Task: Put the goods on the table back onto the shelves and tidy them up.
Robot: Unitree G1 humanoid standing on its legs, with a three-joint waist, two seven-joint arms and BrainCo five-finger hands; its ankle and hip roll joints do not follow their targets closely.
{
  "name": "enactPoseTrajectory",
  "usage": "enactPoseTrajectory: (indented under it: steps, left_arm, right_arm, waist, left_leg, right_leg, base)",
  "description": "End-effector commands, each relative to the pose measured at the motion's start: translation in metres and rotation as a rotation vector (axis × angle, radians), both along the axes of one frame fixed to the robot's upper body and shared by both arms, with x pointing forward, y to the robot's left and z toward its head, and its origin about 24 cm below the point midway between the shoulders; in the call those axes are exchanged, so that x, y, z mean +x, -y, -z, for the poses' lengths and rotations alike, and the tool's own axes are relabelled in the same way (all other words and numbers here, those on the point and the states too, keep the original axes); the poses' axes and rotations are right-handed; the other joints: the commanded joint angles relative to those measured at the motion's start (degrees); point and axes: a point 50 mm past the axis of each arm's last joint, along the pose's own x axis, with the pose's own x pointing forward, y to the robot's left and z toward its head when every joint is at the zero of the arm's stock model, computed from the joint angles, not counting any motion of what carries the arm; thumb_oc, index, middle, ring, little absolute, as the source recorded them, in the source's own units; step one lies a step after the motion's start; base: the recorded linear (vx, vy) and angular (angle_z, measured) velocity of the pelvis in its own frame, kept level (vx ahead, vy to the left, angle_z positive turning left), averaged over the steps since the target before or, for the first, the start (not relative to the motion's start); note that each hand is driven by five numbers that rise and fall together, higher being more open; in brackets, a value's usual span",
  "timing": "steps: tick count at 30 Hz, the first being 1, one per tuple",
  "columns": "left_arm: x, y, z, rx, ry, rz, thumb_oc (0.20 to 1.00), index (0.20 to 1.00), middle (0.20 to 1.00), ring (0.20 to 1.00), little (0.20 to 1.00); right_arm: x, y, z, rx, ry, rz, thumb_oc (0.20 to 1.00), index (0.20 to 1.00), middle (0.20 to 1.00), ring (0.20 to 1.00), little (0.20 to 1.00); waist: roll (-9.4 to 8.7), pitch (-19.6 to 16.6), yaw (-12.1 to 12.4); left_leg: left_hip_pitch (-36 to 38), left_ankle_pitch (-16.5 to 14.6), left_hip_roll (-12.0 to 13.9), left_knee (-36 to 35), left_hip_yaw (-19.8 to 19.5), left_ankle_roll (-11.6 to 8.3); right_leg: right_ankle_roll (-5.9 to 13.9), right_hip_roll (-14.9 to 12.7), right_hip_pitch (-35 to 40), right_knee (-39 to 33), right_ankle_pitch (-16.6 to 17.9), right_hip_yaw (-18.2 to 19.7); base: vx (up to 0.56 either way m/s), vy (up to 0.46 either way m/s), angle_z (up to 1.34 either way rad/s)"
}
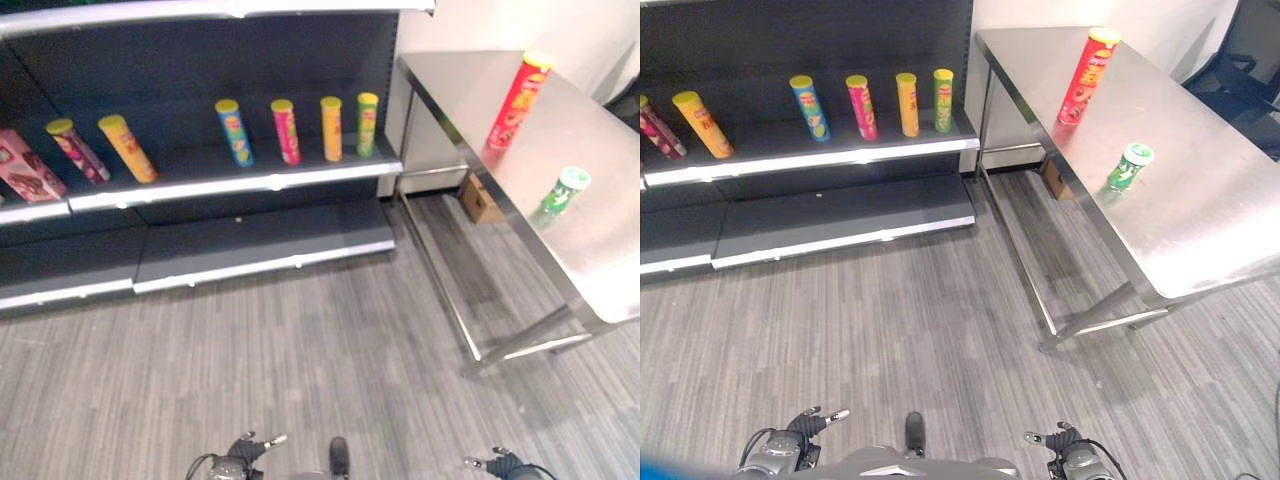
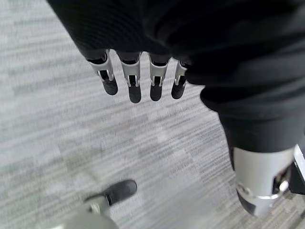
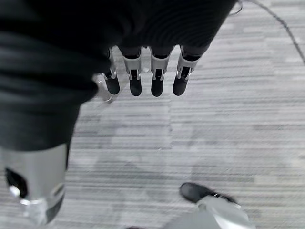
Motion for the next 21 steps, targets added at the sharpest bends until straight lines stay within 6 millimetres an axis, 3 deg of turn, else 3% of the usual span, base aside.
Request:
enactPoseTrajectory:
  steps: [1,3,4,5,6,9,10,11,12,16,21]
  left_arm:
    - [0.007,-0.003,-0.003,0.029,0.018,0.043,1.000,1.000,1.000,1.000,1.000]
    - [0.011,-0.003,-0.004,0.031,0.026,0.052,1.000,1.000,1.000,1.000,1.000]
    - [0.011,-0.003,-0.005,0.034,0.023,0.057,1.000,1.000,1.000,1.000,1.000]
    - [0.011,-0.003,-0.005,0.034,0.023,0.057,1.000,1.000,1.000,1.000,1.000]
    - [0.011,-0.002,-0.004,0.030,0.023,0.061,1.000,1.000,1.000,1.000,1.000]
    - [0.018,0.002,-0.006,0.028,0.042,0.093,1.000,1.000,1.000,1.000,1.000]
    - [0.020,0.003,-0.006,0.028,0.049,0.101,1.000,1.000,1.000,1.000,1.000]
    - [0.023,0.004,-0.008,0.031,0.057,0.115,1.000,1.000,1.000,1.000,1.000]
    - [0.025,0.004,-0.008,0.032,0.058,0.122,1.000,1.000,1.000,1.000,1.000]
    - [0.027,0.006,-0.008,0.028,0.066,0.133,1.000,1.000,1.000,1.000,1.000]
    - [0.021,0.010,-0.004,0.022,0.040,0.136,1.000,1.000,1.000,1.000,1.000]
  right_arm:
    - [0.018,0.020,-0.012,-0.061,0.050,-0.050,1.000,1.000,1.000,1.000,1.000]
    - [0.020,0.019,-0.012,-0.057,0.062,-0.040,1.000,1.000,1.000,1.000,1.000]
    - [0.020,0.019,-0.012,-0.057,0.065,-0.036,1.000,1.000,1.000,1.000,1.000]
    - [0.020,0.019,-0.012,-0.057,0.065,-0.036,1.000,1.000,1.000,1.000,1.000]
    - [0.019,0.018,-0.012,-0.054,0.070,-0.027,1.000,1.000,1.000,1.000,1.000]
    - [0.018,0.020,-0.012,-0.063,0.066,-0.026,1.000,1.000,1.000,1.000,1.000]
    - [0.020,0.021,-0.013,-0.065,0.073,-0.025,1.000,1.000,1.000,1.000,1.000]
    - [0.022,0.021,-0.014,-0.062,0.077,-0.019,1.000,1.000,1.000,1.000,1.000]
    - [0.021,0.021,-0.014,-0.061,0.076,-0.016,1.000,1.000,1.000,1.000,1.000]
    - [0.017,0.023,-0.013,-0.063,0.070,-0.004,1.000,1.000,1.000,1.000,1.000]
    - [0.011,0.028,-0.013,-0.074,0.054,0.011,1.000,1.000,1.000,1.000,1.000]
  waist:
    - [-0.13,1.6,0.0]
    - [0.06,3.3,-0.8]
    - [0.35,3.7,-1.2]
    - [0.30,3.7,-1.1]
    - [1.20,4.3,-1.3]
    - [2.71,5.1,-1.4]
    - [2.85,5.5,-1.6]
    - [2.53,5.9,-1.7]
    - [2.25,5.8,-1.8]
    - [1.37,5.8,-2.2]
    - [1.45,4.0,-2.4]
  left_leg:
    - [0.2,-4.6,1.1,0.3,-0.3,-3.79]
    - [2.2,-5.8,0.2,0.3,0.2,-2.62]
    - [2.9,-6.4,0.3,0.3,0.7,-2.47]
    - [2.9,-6.4,0.2,0.3,0.7,-2.46]
    - [4.1,-7.2,0.7,0.3,1.5,-2.41]
    - [5.3,-7.6,2.4,0.3,1.8,-3.34]
    - [5.6,-7.6,2.4,0.3,2.1,-3.53]
    - [6.2,-8.0,2.2,0.3,2.3,-3.89]
    - [6.3,-8.2,1.9,0.3,2.5,-3.97]
    - [8.0,-9.6,1.1,0.3,2.0,-4.51]
    - [9.2,-10.7,1.7,0.3,1.2,-5.55]
  right_leg:
    - [0.42,0.6,-4.0,4.7,10.4,-0.5]
    - [-0.02,-1.5,-7.7,13.6,15.1,-1.7]
    - [-0.34,-2.1,-9.3,16.3,15.7,-2.4]
    - [-0.33,-2.1,-9.4,16.5,15.7,-2.4]
    - [-1.67,-3.8,-12.6,18.3,13.1,-5.0]
    - [-3.05,-1.0,-13.2,5.7,8.0,-7.2]
    - [-2.73,0.6,-13.8,-0.1,8.8,-6.3]
    - [-1.47,2.5,-12.9,-11.3,11.8,-4.6]
    - [-0.89,3.0,-12.9,-15.4,13.4,-3.4]
    - [0.37,4.1,-12.2,-23.3,17.0,-0.2]
    - [-0.68,3.8,-9.4,-24.2,17.8,-2.4]
  base:
    - [0.11,0.215,0.09]
    - [0.07,0.165,0.05]
    - [0.06,0.117,0.00]
    - [0.12,0.163,0.03]
    - [0.12,0.126,-0.01]
    - [0.13,0.058,-0.23]
    - [0.13,-0.007,-0.34]
    - [0.14,-0.015,-0.25]
    - [0.15,-0.028,-0.09]
    - [0.15,-0.040,0.03]
    - [0.19,-0.114,0.53]
